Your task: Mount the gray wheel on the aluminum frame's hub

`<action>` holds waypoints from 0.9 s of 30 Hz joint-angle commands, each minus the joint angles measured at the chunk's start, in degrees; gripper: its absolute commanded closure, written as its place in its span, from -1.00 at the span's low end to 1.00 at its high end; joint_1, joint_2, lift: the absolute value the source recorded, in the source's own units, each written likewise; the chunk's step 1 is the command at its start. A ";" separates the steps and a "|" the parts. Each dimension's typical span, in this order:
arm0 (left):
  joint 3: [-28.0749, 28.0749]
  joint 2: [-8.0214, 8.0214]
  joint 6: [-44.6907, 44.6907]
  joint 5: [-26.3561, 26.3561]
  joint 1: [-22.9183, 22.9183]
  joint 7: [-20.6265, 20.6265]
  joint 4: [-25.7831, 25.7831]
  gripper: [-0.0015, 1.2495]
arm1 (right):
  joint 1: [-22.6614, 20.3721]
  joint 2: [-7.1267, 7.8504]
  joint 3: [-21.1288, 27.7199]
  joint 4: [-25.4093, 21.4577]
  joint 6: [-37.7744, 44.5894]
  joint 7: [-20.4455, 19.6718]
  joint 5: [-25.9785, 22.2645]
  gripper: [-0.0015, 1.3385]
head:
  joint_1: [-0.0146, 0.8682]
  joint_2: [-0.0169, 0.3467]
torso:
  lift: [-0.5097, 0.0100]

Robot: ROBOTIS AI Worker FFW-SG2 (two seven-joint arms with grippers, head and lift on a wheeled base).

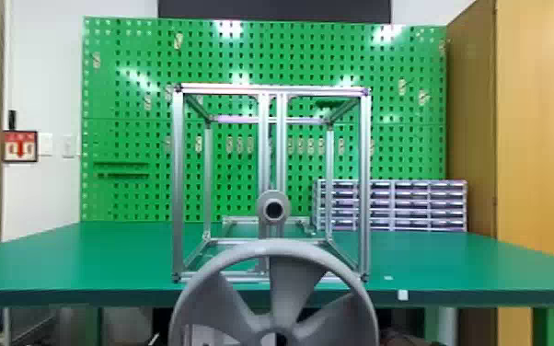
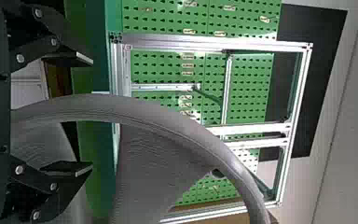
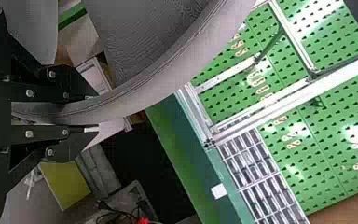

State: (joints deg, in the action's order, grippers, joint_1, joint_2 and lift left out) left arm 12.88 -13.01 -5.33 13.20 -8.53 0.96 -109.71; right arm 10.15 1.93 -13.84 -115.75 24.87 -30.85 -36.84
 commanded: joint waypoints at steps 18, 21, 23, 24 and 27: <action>0.39 0.00 -0.65 -0.72 0.35 4.49 -0.06 0.35 | -0.93 0.53 0.04 -1.14 1.15 0.08 -0.25 0.73 | -0.98 -0.87 | -0.96; 0.31 0.00 -1.26 -0.63 0.35 4.67 -0.24 0.35 | -0.93 0.53 -0.05 -1.14 1.06 0.26 0.10 0.73 | -0.98 -0.87 | -0.96; 0.39 0.00 -1.88 -0.72 0.18 4.67 -0.42 0.35 | -0.84 0.53 -0.05 -1.14 1.06 0.26 0.19 0.73 | -0.98 -0.87 | -0.96; 0.39 0.00 -1.97 -0.63 0.00 4.67 -0.50 0.36 | -0.84 0.53 -0.05 -1.14 1.06 0.35 0.19 0.73 | -0.98 -0.87 | -0.96; 0.31 0.00 -2.14 -0.28 -0.09 4.67 -0.50 0.49 | -0.84 0.53 -0.13 -1.14 0.97 0.44 0.19 0.73 | -0.98 -0.87 | -0.96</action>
State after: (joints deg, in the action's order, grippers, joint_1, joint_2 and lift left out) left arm 13.26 -13.01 -7.11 12.58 -8.40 5.63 -110.12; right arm 9.27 2.46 -13.89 -116.89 25.91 -30.49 -36.69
